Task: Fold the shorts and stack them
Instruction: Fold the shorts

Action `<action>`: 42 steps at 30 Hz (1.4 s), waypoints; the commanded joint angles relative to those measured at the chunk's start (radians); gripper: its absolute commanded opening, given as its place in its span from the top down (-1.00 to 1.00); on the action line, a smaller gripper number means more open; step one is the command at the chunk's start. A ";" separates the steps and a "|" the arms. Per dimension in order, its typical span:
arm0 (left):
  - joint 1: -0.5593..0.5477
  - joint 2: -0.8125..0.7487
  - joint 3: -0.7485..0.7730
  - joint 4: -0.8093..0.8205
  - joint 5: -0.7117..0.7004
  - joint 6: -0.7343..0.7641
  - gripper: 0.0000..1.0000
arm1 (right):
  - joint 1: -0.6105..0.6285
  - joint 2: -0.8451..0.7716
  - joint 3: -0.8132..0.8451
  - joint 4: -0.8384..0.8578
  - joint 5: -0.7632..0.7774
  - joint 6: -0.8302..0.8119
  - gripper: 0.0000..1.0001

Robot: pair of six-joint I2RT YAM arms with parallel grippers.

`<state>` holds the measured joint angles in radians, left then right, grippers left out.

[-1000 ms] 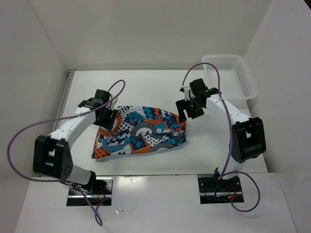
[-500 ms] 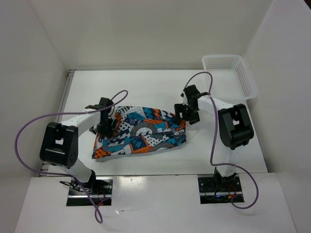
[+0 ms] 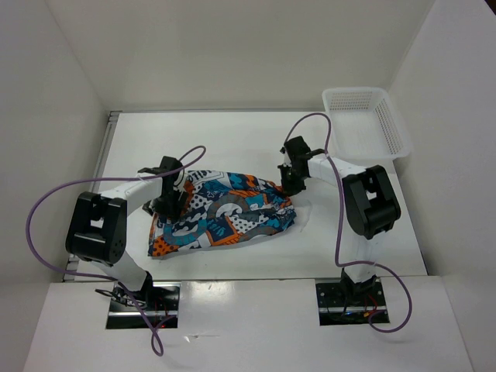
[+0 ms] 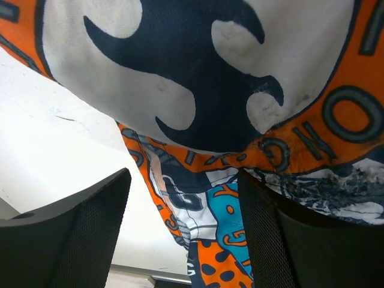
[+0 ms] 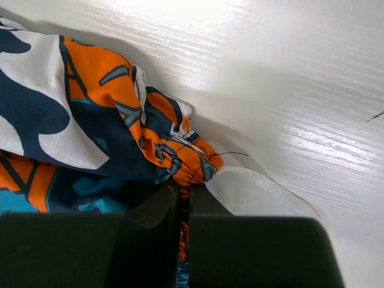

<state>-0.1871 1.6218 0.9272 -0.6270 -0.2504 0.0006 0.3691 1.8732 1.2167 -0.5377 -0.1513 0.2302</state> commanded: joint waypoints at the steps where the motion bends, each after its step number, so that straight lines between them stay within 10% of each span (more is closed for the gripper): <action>1: -0.002 0.052 -0.011 0.056 0.011 -0.001 -0.59 | -0.021 -0.058 0.035 0.027 0.061 -0.060 1.00; 19: -0.103 0.041 0.508 -0.017 0.071 -0.001 -0.59 | -0.093 -0.218 0.181 -0.271 0.047 -0.304 1.00; 26: -0.253 0.174 0.421 0.102 0.077 -0.001 -0.65 | -0.104 -0.240 0.251 -0.304 0.047 -0.330 1.00; 42: -0.391 0.636 0.797 0.087 0.347 -0.001 -0.67 | -0.160 -0.226 0.512 -0.515 -0.306 -0.237 1.00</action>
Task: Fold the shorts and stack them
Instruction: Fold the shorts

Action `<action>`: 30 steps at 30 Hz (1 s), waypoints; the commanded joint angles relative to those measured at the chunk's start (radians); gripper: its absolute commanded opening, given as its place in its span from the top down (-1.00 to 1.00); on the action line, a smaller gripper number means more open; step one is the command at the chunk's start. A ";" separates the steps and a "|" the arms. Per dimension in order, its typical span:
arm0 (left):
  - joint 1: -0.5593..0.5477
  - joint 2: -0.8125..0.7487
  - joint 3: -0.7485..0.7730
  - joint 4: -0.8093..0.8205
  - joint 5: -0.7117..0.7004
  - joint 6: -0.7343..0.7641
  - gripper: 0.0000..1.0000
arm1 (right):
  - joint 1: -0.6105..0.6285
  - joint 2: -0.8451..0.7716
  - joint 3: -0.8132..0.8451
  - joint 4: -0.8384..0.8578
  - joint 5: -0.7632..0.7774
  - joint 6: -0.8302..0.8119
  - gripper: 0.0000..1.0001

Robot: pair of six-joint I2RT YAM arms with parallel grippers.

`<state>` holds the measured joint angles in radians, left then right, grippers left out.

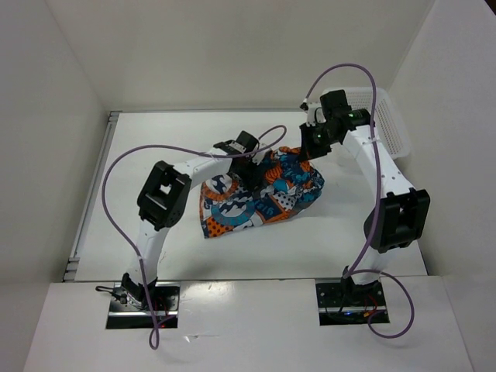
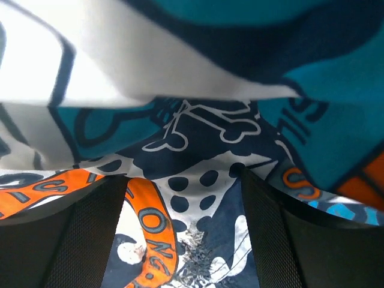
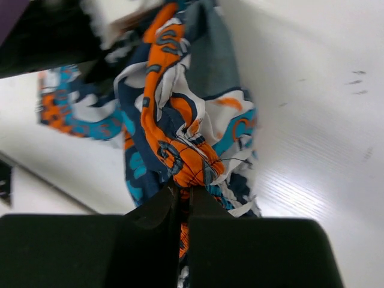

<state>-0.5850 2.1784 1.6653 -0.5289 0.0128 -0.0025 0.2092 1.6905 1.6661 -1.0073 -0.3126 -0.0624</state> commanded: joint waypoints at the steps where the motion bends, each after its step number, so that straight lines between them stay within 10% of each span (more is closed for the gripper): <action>1: 0.007 0.080 0.076 -0.002 0.099 0.002 -0.67 | -0.001 -0.043 0.063 -0.034 -0.160 0.068 1.00; 20: 0.016 0.196 0.324 -0.005 0.337 0.002 -0.69 | 0.068 0.175 0.248 0.091 -0.414 0.292 1.00; 30: 0.065 0.006 0.349 -0.083 0.294 0.002 -0.82 | 0.032 0.235 0.274 0.093 -0.198 0.271 1.00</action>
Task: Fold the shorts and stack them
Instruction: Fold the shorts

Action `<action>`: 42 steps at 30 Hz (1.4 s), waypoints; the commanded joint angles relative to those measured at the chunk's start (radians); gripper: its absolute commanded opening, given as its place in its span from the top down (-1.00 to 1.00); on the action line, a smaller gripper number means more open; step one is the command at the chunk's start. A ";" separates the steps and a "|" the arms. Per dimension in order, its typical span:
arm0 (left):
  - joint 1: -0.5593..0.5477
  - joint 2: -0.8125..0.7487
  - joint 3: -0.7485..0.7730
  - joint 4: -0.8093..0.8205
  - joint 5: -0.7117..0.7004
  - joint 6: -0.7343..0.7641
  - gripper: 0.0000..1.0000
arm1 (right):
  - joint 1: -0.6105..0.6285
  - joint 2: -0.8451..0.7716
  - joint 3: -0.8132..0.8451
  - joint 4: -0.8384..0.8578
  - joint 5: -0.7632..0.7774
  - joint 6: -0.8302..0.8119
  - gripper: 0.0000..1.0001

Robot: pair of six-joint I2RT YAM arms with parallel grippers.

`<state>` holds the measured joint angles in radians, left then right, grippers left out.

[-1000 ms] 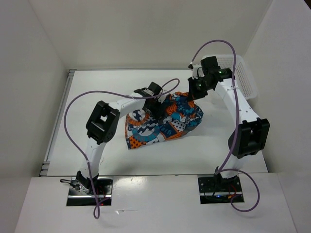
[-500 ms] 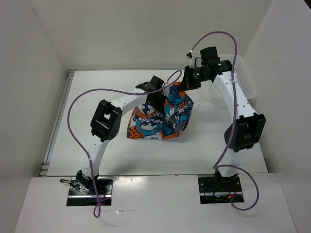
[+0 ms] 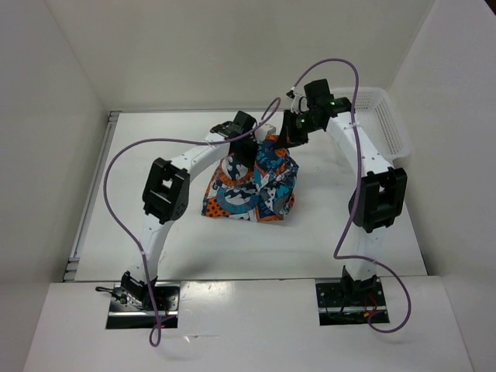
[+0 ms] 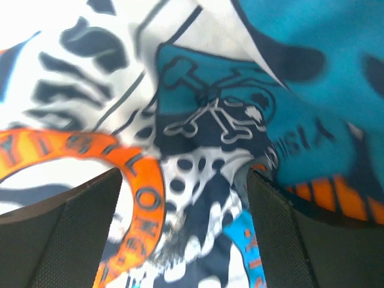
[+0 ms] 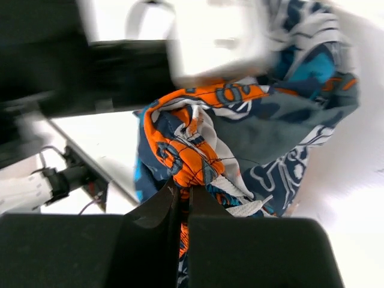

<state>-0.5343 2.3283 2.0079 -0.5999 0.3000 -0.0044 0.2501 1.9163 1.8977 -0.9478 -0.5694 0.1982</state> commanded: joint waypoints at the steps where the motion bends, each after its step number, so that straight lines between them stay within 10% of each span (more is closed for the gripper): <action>1: 0.023 -0.156 0.006 -0.033 0.007 0.004 -0.85 | -0.009 0.019 0.043 0.034 0.072 0.010 1.00; 22: 0.240 -0.175 -0.365 -0.047 -0.075 0.004 -0.84 | -0.028 0.118 0.230 0.004 0.408 -0.011 1.00; 29: 0.240 -0.109 -0.374 -0.038 0.096 0.004 0.30 | 0.020 0.159 0.276 -0.005 0.408 0.004 1.00; 42: 0.217 -0.099 -0.307 -0.017 0.183 0.004 0.53 | 0.242 0.371 0.457 -0.005 0.421 0.107 0.96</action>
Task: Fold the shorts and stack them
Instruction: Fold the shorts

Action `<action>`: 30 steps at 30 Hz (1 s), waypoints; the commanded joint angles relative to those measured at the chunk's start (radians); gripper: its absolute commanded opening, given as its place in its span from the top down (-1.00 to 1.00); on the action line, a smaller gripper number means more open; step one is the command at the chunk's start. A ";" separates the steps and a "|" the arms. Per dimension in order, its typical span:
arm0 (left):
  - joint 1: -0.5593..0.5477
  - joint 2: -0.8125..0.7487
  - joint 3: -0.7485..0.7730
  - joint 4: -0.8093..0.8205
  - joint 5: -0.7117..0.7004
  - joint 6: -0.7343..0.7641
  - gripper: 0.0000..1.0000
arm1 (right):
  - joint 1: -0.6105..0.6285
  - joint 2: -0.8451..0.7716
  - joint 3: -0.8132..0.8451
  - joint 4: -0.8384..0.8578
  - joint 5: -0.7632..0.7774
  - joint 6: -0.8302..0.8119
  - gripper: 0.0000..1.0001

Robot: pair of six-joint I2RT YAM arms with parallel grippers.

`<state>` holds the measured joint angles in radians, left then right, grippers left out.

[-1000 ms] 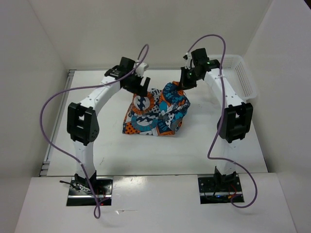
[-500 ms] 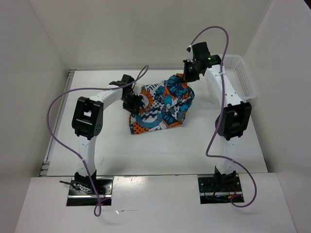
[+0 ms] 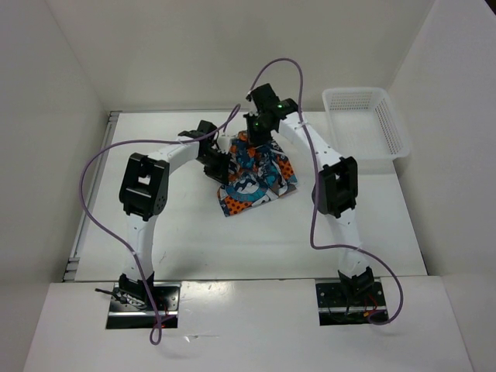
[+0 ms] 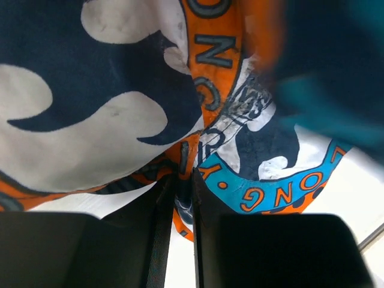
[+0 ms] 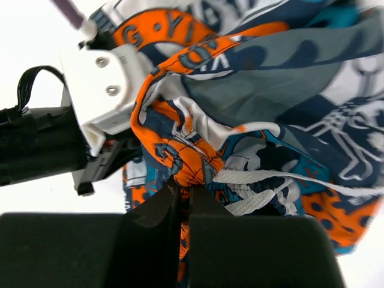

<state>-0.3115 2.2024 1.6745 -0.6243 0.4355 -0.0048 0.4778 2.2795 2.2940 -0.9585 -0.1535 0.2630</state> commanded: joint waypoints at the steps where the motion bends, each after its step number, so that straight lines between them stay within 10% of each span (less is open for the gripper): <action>1: -0.006 0.026 0.027 0.008 0.048 0.005 0.53 | 0.025 0.018 0.061 0.006 -0.006 0.051 0.90; 16: 0.054 0.016 0.047 0.008 0.008 0.005 0.48 | 0.085 -0.057 0.070 0.024 -0.434 -0.122 -0.46; 25: 0.091 0.006 0.048 0.008 -0.001 0.005 0.36 | 0.094 -0.290 -0.184 0.112 -0.358 -0.206 -0.53; 28: 0.091 -0.004 0.048 -0.014 -0.001 0.005 0.30 | 0.094 -0.348 -0.272 0.207 -0.221 -0.193 -0.21; 30: 0.091 -0.013 0.057 -0.025 -0.014 0.005 0.21 | 0.094 -0.357 -0.345 0.265 -0.045 -0.182 0.35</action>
<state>-0.2295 2.2112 1.6962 -0.6292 0.4419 -0.0074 0.5655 1.9770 2.0251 -0.8391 -0.4034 0.0830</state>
